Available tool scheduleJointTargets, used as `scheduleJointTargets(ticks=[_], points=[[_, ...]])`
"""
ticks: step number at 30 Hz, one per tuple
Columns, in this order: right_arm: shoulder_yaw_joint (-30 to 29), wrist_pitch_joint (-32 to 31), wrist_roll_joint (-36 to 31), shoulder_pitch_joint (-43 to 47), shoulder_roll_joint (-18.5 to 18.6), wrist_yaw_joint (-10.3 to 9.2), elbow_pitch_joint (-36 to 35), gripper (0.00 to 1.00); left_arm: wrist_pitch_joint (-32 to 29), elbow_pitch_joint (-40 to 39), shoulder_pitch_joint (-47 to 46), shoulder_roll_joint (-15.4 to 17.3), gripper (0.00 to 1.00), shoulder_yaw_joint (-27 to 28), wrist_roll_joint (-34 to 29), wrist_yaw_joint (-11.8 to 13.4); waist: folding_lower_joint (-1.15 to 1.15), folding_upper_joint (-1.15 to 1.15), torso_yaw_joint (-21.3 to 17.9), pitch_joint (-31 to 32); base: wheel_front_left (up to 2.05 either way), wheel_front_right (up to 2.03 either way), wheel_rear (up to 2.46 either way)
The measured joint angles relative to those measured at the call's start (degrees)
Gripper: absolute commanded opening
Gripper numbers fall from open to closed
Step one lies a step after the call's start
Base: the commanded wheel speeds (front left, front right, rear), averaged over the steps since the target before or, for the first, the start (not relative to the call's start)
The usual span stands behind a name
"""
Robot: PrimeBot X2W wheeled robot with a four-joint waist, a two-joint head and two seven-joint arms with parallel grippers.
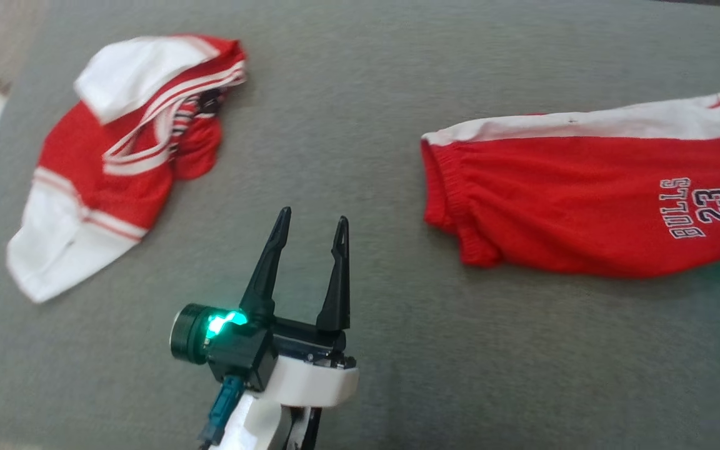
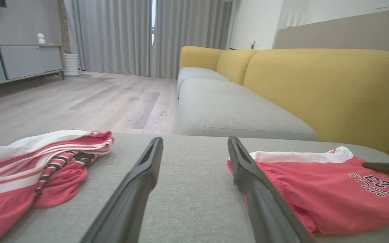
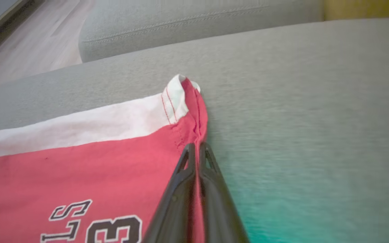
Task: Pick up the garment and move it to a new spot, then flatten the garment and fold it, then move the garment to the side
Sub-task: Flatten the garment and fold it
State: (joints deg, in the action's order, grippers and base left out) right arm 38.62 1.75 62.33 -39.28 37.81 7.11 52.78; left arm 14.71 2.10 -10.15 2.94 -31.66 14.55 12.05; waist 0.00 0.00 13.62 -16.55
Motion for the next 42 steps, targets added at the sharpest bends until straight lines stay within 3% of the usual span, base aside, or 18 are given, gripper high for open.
scheduleJointTargets(ticks=[7,13,26,36,42], points=[[0.92,1.93,-1.69,0.07,3.82,0.00,1.09,0.00,0.00,1.05,0.02,0.01,1.00,0.19,-0.42,-1.35,0.00,0.00,-5.84,1.87,0.00,0.00,0.00],[1.29,4.44,-1.89,-0.16,4.31,0.00,0.21,0.00,0.00,1.75,0.02,0.01,1.00,0.23,-0.42,-2.03,0.00,0.00,-9.22,2.26,0.00,0.00,0.00],[5.68,8.50,-10.25,-4.72,3.38,0.00,-12.14,0.00,0.00,3.43,1.14,0.01,1.00,0.49,-0.41,-3.04,0.00,0.00,-9.83,5.80,0.00,0.00,0.00],[7.33,4.69,-14.91,-4.68,-3.26,0.00,-22.10,0.00,0.00,3.72,2.60,0.03,1.00,0.52,-0.33,-3.04,0.00,0.00,-7.37,6.88,0.00,0.00,0.00],[6.93,2.90,-15.03,-1.94,-11.94,0.00,-21.95,0.00,0.00,3.82,2.58,0.03,1.00,0.41,0.16,-3.05,0.00,0.00,-5.75,6.66,0.00,0.00,0.00]])
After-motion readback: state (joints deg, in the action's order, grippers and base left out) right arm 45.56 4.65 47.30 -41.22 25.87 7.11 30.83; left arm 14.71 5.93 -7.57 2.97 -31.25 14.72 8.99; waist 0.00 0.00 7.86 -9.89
